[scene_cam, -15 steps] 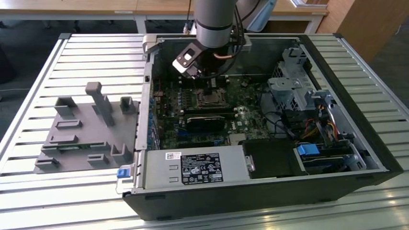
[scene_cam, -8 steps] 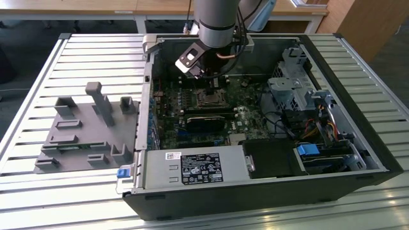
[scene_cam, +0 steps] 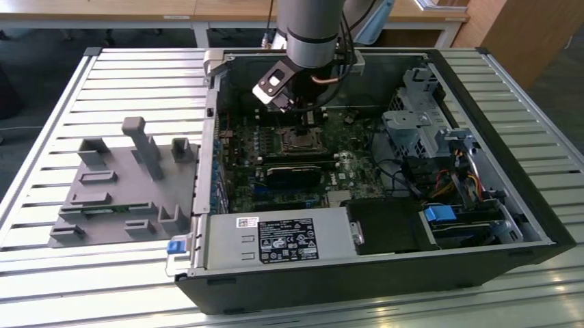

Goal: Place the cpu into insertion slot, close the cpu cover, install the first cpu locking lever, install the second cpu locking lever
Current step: 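Install the first cpu locking lever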

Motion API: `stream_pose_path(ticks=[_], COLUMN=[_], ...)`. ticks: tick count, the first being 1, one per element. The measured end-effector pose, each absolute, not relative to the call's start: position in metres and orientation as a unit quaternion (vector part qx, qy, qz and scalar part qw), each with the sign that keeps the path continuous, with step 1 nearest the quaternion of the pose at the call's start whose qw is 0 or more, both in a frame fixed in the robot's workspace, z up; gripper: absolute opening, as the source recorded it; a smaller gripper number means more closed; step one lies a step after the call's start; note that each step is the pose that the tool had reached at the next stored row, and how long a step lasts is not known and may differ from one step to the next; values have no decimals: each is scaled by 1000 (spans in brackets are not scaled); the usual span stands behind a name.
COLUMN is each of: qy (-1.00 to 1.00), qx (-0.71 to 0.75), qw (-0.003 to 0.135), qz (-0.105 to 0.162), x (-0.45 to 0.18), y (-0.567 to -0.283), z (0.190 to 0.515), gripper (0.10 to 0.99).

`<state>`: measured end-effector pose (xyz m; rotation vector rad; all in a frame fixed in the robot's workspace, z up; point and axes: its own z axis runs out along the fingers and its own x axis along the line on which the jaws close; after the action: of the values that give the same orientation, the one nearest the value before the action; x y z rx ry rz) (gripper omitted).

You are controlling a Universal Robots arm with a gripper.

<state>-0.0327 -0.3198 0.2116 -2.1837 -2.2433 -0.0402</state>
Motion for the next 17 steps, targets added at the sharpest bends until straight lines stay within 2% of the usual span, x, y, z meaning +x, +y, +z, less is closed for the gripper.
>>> stream_pose_path(ticks=[17], qy=[-717], qx=[-697], qw=[5], qz=[-13], x=[-33], y=[-320], z=[221], gripper=[106])
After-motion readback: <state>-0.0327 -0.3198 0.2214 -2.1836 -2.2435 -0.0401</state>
